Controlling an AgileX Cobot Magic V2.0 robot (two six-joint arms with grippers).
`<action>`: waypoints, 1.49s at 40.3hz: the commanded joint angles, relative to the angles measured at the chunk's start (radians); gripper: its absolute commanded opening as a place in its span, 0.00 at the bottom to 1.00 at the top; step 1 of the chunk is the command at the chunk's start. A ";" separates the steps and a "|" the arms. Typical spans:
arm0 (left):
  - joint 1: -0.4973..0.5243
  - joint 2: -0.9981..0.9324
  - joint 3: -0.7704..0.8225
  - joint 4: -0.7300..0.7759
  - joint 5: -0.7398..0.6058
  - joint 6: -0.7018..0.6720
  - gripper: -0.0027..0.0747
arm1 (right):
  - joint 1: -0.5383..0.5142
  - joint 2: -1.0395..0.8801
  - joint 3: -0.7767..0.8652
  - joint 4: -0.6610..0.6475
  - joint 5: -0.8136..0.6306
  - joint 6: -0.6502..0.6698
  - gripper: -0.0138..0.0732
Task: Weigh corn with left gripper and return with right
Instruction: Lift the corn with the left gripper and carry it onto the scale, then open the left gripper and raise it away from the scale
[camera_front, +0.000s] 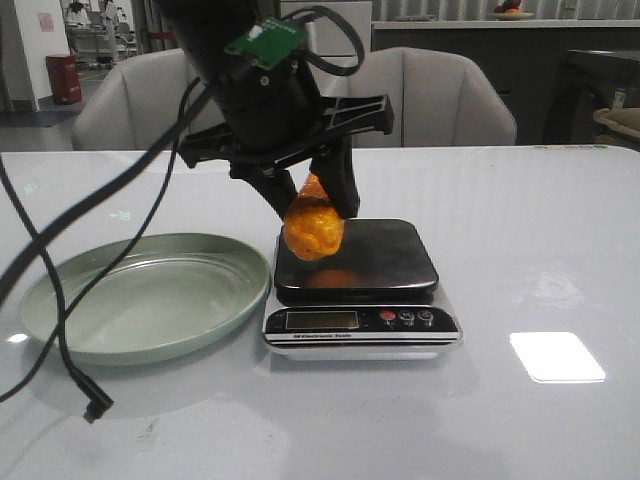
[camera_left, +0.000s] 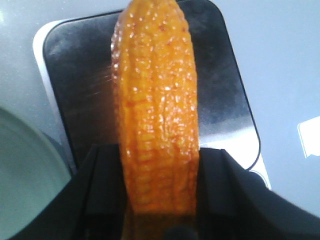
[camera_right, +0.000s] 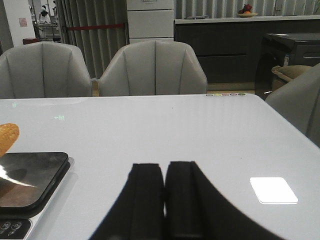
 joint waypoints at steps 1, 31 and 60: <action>-0.006 -0.033 -0.046 -0.040 -0.063 -0.005 0.43 | -0.002 -0.019 0.005 -0.011 -0.086 -0.003 0.35; -0.006 -0.026 -0.052 -0.054 -0.098 -0.005 0.64 | -0.002 -0.019 0.005 -0.011 -0.086 -0.003 0.35; 0.009 -0.659 0.362 0.190 -0.256 -0.007 0.63 | -0.002 -0.019 0.005 -0.011 -0.086 -0.003 0.35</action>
